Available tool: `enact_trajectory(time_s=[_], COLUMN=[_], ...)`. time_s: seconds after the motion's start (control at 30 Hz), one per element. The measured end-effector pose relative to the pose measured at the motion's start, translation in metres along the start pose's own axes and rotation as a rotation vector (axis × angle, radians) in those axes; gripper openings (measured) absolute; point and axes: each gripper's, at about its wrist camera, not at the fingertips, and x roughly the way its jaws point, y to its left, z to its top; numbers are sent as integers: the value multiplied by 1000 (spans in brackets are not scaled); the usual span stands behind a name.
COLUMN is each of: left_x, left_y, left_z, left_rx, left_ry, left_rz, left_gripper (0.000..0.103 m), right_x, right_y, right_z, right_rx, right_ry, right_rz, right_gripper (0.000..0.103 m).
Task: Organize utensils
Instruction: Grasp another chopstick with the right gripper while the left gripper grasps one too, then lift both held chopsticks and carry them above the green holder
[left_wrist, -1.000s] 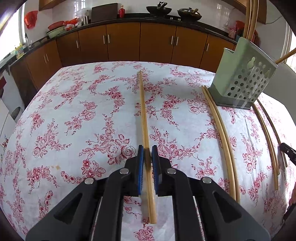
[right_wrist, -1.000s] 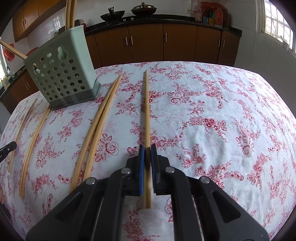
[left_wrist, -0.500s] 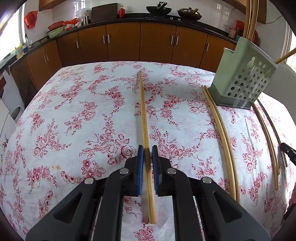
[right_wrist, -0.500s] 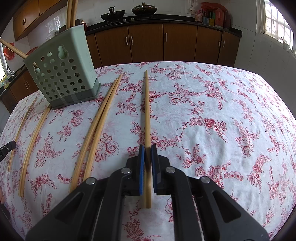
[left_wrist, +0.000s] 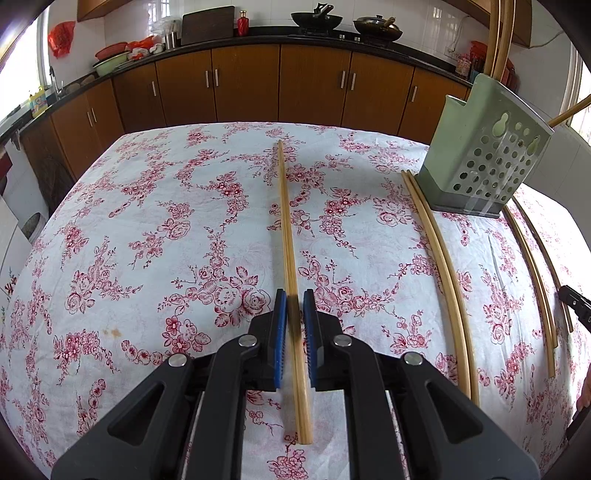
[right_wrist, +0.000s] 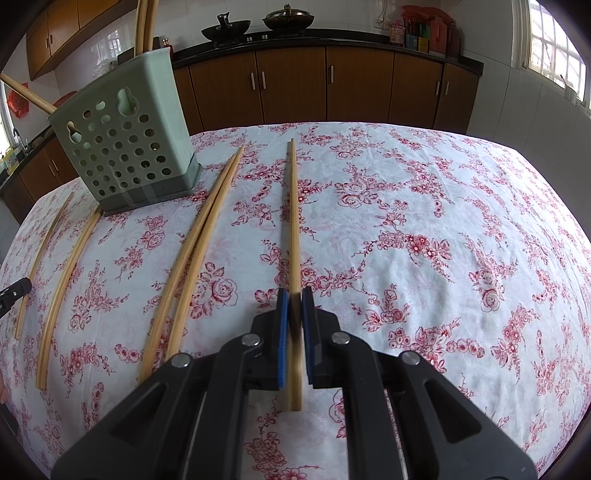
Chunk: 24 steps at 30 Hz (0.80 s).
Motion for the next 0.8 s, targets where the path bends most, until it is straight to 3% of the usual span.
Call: enact_trajectory(time_s=[0.6, 0.67, 0.8], left_x=[-22, -29, -60], left_y=[-3, 1, 6], left_z=[-24, -20, -2], left_rx=[15, 3, -4], left_ry=[16, 9, -84], left_rz=[6, -1, -33], left_gripper=[8, 8, 7], right_x=[-18, -28, -60], right_y=[-3, -8, -20], right_z=[-18, -16, -2], right_rx=[-16, -6, 15], right_ry=[-6, -37, -141], right_rz=[-8, -4, -3], right_gripper=[8, 8, 8])
